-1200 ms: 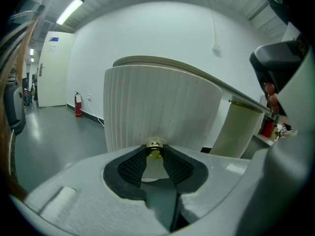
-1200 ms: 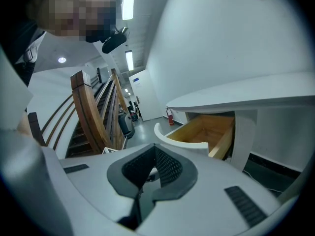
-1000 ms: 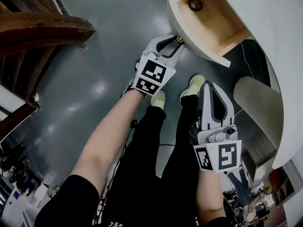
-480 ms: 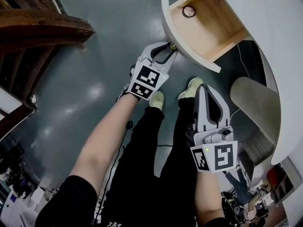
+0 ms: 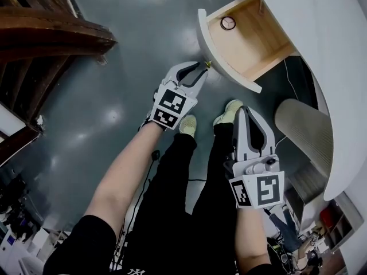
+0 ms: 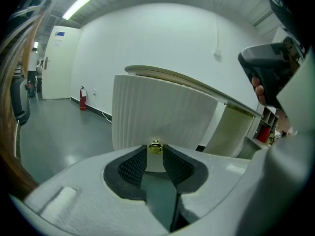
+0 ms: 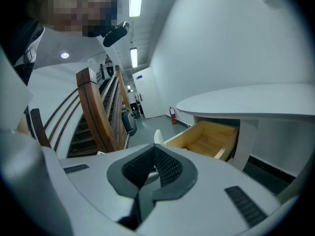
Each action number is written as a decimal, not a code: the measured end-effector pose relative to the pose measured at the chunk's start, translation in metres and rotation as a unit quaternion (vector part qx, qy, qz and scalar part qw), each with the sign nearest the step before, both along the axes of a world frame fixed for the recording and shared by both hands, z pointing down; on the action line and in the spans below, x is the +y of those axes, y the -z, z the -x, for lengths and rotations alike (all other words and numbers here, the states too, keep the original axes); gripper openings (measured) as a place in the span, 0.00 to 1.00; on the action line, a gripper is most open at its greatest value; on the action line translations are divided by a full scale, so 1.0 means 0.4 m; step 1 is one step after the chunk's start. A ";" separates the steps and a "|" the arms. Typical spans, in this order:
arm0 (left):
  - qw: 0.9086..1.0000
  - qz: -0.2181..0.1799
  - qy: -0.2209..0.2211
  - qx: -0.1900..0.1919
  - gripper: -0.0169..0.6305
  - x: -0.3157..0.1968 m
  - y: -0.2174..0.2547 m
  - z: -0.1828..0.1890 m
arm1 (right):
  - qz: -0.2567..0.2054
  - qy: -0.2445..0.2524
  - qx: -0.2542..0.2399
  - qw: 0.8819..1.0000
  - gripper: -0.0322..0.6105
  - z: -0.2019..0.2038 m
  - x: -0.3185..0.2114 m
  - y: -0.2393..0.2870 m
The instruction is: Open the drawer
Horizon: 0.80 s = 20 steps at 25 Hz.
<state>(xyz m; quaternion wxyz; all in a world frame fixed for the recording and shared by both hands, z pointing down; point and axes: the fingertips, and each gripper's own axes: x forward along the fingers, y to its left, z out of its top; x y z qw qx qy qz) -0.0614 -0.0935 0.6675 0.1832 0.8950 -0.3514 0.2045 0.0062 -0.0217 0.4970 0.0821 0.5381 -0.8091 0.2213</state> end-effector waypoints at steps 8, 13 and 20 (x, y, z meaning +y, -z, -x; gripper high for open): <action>1.000 -0.012 0.017 0.021 0.13 0.040 0.182 0.016 | -0.018 0.008 0.011 1.000 0.07 -0.012 -0.021 0.098; 0.999 -0.032 0.011 0.036 0.06 0.053 0.339 -0.005 | -0.033 0.008 0.022 0.999 0.07 -0.023 -0.033 0.182; 0.997 -0.055 -0.010 0.062 0.04 0.082 0.589 -0.051 | -0.058 0.006 0.024 0.998 0.07 -0.029 -0.034 0.321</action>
